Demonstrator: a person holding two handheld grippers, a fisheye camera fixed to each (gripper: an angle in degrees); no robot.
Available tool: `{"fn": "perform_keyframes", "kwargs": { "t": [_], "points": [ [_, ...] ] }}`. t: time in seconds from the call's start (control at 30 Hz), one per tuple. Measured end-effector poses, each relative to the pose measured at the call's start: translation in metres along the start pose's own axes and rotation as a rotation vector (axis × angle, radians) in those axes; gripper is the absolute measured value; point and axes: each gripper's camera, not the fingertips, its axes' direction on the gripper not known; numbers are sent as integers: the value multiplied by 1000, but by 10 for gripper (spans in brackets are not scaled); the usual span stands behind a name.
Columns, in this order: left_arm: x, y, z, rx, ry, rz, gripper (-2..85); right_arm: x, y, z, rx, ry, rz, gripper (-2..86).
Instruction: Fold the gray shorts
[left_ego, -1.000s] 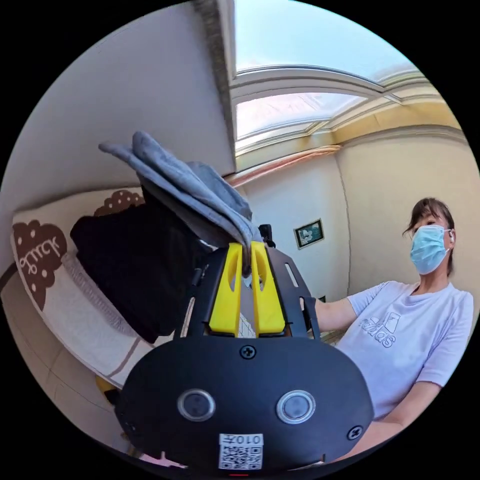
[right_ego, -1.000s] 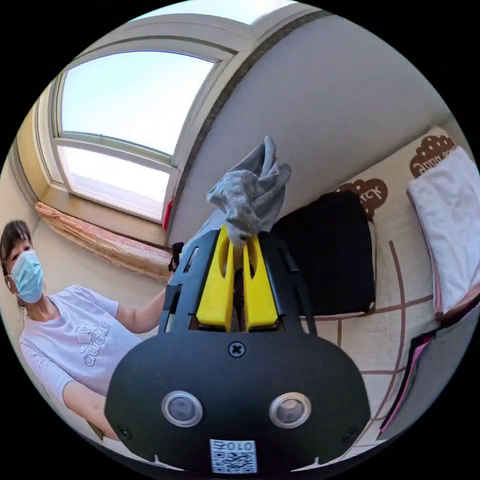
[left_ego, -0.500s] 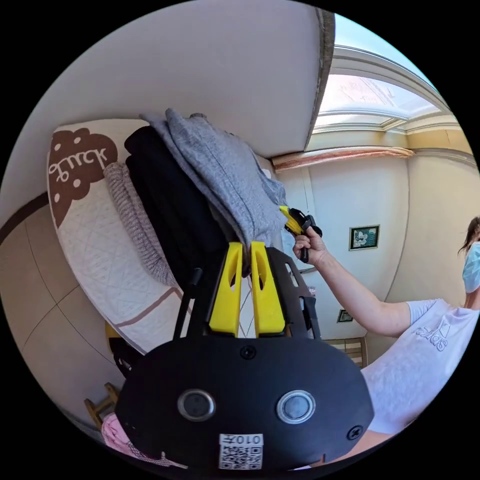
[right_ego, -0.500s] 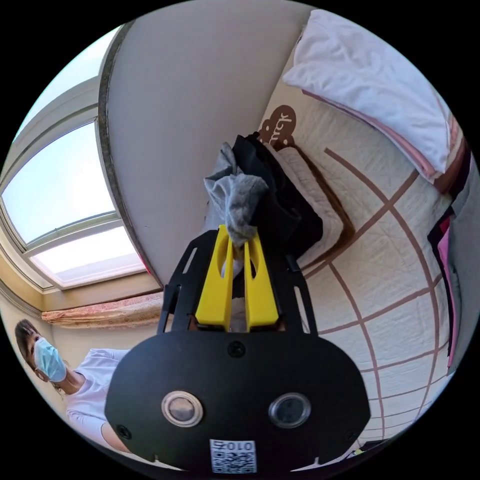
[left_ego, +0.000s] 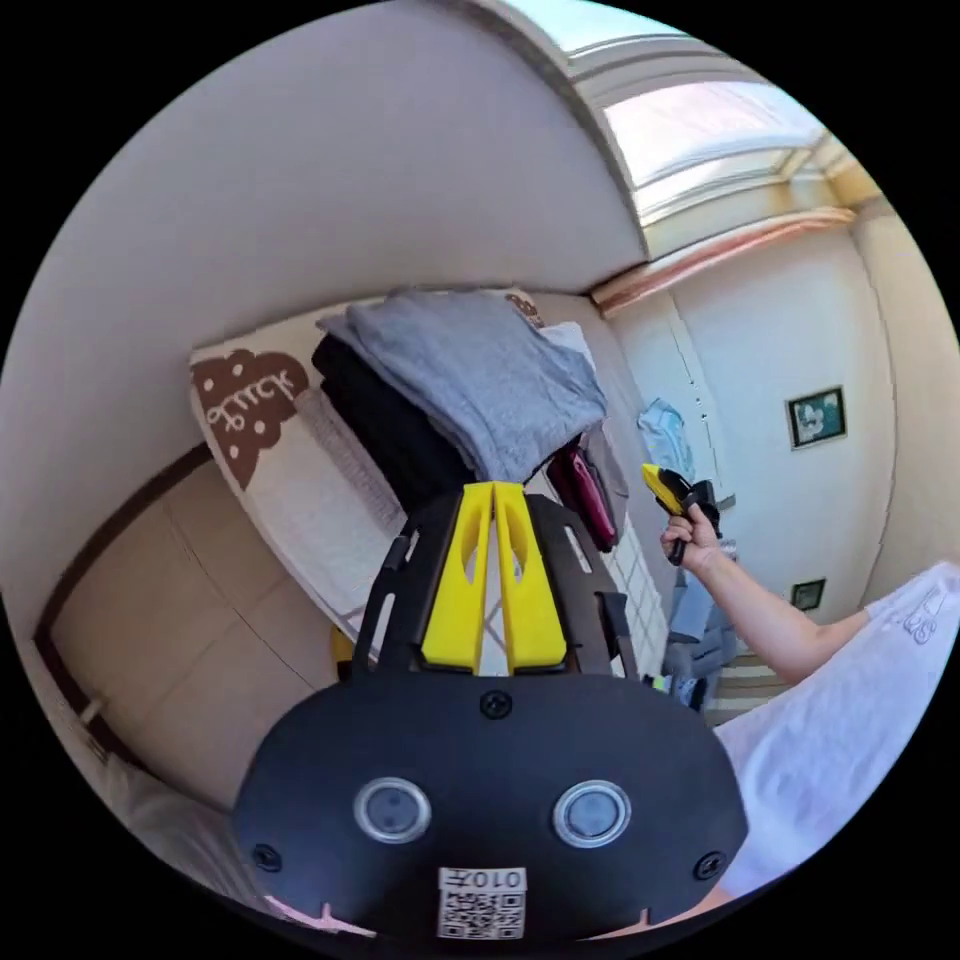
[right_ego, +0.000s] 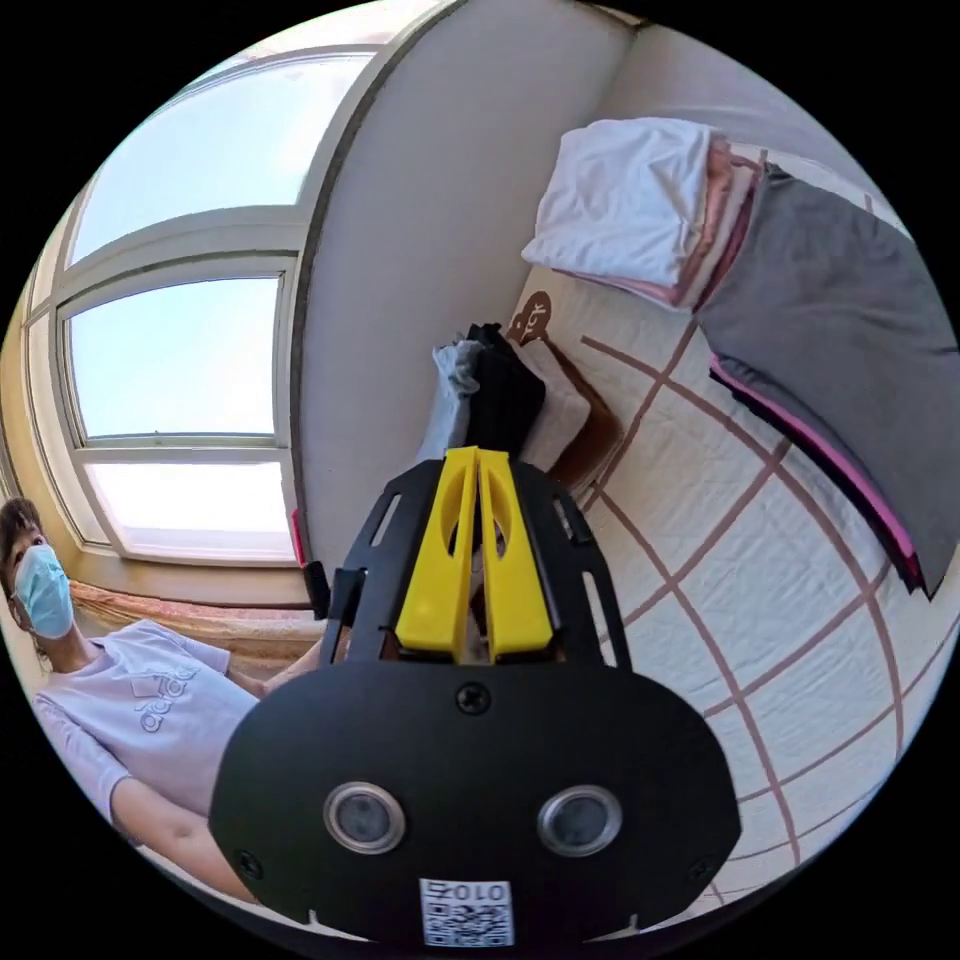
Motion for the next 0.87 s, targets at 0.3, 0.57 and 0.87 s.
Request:
{"fn": "perform_keyframes", "kwargs": {
  "t": [0.3,0.57,0.87],
  "points": [
    [162,-68,71,51,-399,646,-2,-56,97,-15,324,644,-255,59],
    [169,-27,202,-208,-404,733,-2,-53,27,43,165,964,-168,79],
    [181,12,125,-88,-202,723,-2,-6,-10,126,-78,1220,-231,98]
  ]
}}
